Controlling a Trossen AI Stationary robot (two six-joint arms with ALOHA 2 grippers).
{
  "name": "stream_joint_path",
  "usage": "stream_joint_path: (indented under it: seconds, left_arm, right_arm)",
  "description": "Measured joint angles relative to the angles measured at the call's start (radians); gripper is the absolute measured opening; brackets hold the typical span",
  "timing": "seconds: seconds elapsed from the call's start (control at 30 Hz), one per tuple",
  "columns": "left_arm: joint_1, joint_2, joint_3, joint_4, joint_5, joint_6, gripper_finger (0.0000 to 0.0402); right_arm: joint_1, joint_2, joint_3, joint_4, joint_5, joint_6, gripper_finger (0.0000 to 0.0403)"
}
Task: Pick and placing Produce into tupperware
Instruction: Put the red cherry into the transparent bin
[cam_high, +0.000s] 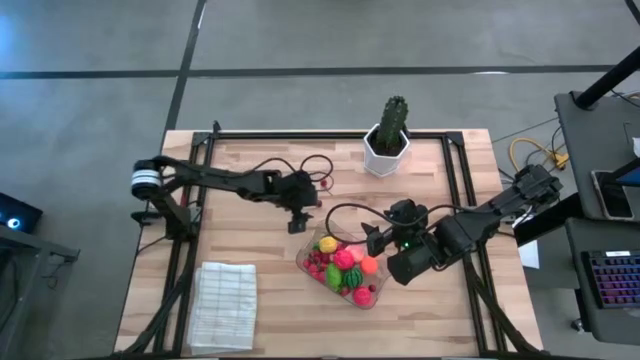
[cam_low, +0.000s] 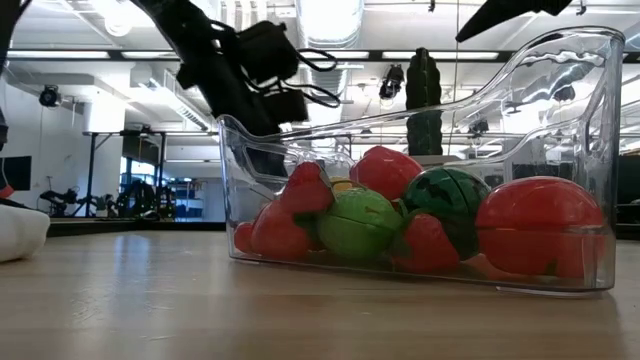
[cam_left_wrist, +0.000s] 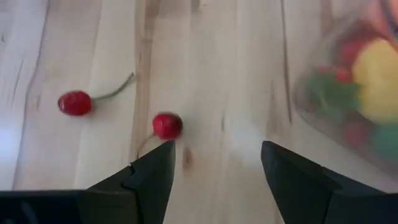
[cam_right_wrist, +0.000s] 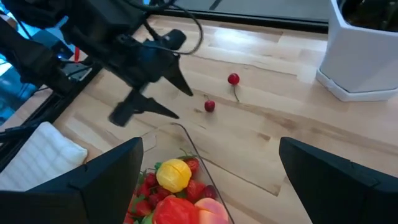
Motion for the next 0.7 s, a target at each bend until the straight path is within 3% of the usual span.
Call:
stream_joint_path:
  seconds: [0.3,0.7]
  left_arm:
    - [0.023,0.09,0.058,0.024,-0.005,0.101,0.0224]
    - [0.069,0.162,0.077,0.047,0.001,0.102,0.0224]
  right_arm:
    - [0.0,0.0,-0.002,-0.001,0.0,0.015,0.0368]
    - [-0.014,0.0,-0.005,0.0,0.0,0.034,0.0368]
